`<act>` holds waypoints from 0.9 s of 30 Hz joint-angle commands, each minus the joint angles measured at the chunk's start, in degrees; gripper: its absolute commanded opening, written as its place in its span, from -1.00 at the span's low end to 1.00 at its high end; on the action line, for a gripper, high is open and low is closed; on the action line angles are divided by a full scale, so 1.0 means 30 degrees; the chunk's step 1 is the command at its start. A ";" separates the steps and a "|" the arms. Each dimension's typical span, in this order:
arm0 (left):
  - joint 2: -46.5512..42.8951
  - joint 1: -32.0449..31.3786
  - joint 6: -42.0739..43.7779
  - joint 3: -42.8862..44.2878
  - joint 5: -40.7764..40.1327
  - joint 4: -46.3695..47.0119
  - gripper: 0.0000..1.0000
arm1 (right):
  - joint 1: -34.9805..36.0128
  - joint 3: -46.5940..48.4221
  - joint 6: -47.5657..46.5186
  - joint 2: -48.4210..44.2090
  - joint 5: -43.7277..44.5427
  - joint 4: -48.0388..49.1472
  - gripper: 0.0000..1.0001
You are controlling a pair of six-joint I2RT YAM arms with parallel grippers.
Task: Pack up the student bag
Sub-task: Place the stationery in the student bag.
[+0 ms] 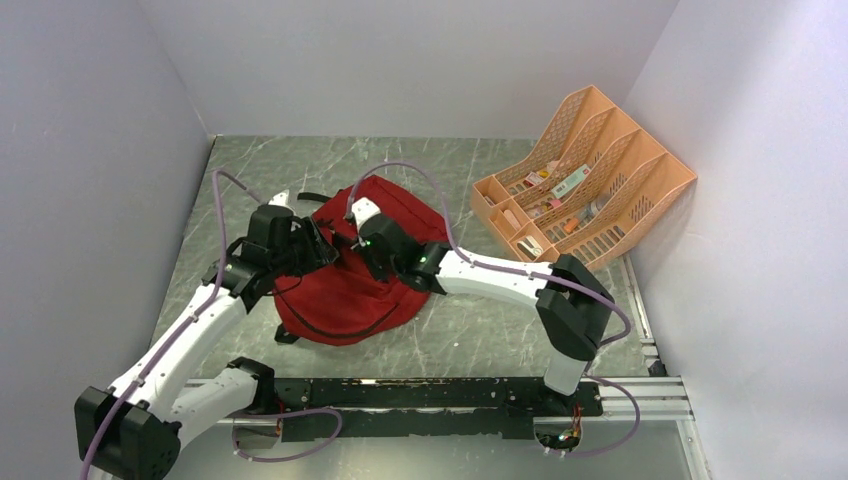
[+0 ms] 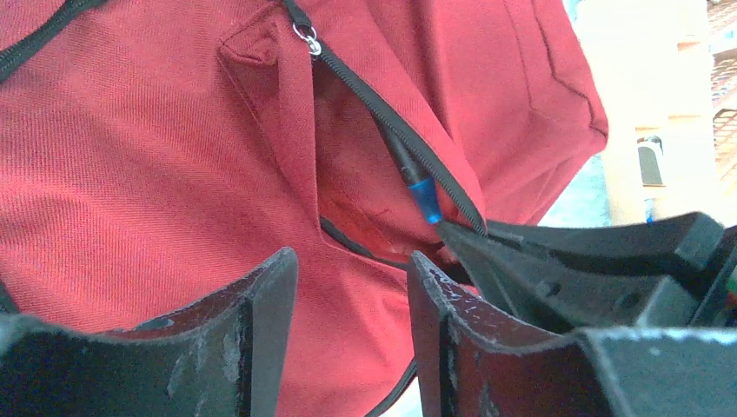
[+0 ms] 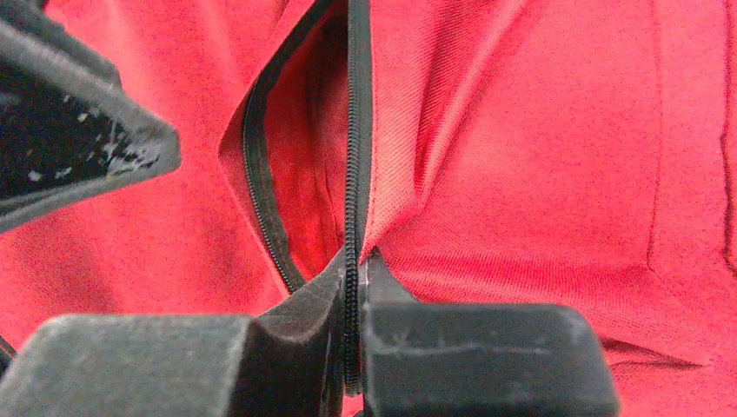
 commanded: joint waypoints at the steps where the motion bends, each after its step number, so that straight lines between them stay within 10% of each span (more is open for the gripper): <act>1: 0.0618 0.0219 0.0374 0.0201 -0.0774 -0.0160 0.08 | 0.0861 -0.0524 -0.0035 0.0556 -0.1213 -0.0289 -0.84; 7: 0.1365 0.0524 0.0482 0.0743 -0.0623 0.0489 0.09 | 0.0874 -0.1300 0.0247 0.0895 -0.1478 0.0106 -0.42; 27: 0.3435 0.4998 0.0675 0.0972 0.2129 0.2760 -0.05 | 0.0731 -0.0782 0.1041 -0.2864 -0.0591 0.1548 -0.18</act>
